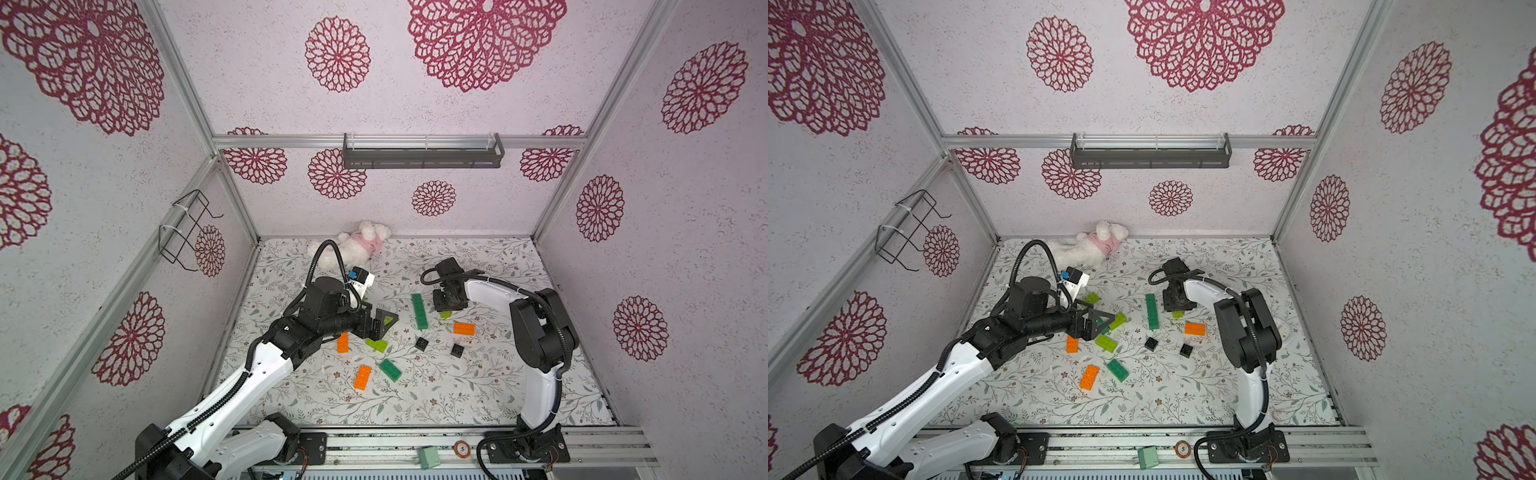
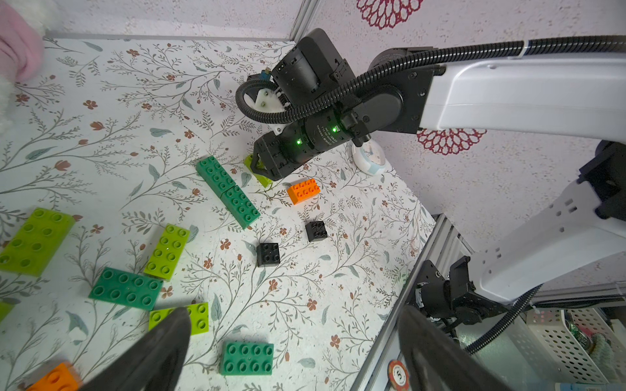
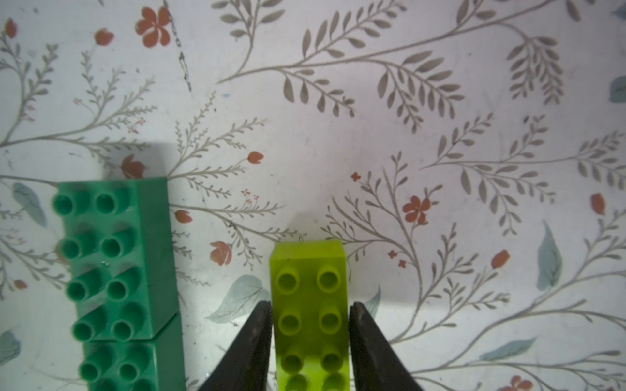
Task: Assemble a small pinwheel with lego
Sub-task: Pick up the lego brick from the center of the board, then place the lego brick at the center of the board.
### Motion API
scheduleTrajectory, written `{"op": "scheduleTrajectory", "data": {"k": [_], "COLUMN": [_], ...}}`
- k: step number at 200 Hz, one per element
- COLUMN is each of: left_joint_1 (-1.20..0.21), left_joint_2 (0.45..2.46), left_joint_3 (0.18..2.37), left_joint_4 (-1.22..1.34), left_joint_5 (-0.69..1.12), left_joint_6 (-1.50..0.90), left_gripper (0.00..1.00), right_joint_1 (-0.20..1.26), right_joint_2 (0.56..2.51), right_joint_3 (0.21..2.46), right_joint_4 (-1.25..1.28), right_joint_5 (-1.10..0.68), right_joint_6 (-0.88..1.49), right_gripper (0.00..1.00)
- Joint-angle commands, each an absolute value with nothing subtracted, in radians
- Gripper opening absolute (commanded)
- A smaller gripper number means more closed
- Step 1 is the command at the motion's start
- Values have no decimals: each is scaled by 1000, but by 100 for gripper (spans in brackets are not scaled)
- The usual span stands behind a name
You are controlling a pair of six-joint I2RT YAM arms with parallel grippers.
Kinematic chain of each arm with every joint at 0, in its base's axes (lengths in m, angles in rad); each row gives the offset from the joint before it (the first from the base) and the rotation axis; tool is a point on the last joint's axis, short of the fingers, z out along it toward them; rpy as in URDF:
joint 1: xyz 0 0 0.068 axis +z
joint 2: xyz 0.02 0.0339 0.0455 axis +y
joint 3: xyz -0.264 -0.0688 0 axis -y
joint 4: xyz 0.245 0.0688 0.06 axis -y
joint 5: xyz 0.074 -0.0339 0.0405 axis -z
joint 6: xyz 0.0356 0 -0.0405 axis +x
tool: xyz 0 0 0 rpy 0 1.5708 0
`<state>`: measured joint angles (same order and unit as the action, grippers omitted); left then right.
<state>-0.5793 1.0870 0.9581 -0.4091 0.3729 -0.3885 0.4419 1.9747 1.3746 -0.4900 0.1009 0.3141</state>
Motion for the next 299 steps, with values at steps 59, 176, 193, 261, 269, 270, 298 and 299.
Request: {"op": "scheduleTrajectory", "data": {"k": [59, 176, 193, 261, 269, 270, 298, 299], "left_joint_1": [-574, -577, -578, -595, -595, -595, -598, -598], "left_joint_2": [1084, 1062, 1059, 1054, 1052, 1051, 1048, 1048], "left_joint_3": [971, 972, 973, 972, 972, 972, 971, 971], "left_joint_4": [-415, -428, -430, -440, -440, -440, -442, -442], "left_joint_5": [371, 350, 350, 330, 331, 330, 325, 325], "left_joint_6": [-369, -363, -362, -352, -352, -352, -348, -348], "left_gripper": [97, 97, 97, 97, 97, 97, 97, 97], "right_joint_1": [443, 499, 497, 497, 497, 497, 494, 493], "right_joint_2": [1949, 1855, 1886, 1937, 1941, 1942, 1953, 1953], "right_joint_3": [1391, 1404, 1405, 1395, 1394, 1394, 1393, 1393], "right_joint_4": [-495, -542, -554, -548, -547, -546, -540, -540], "right_joint_5": [117, 114, 134, 170, 170, 170, 168, 166], "right_joint_6": [312, 353, 351, 354, 354, 354, 351, 351], "right_gripper": [36, 31, 33, 40, 42, 42, 46, 46]}}
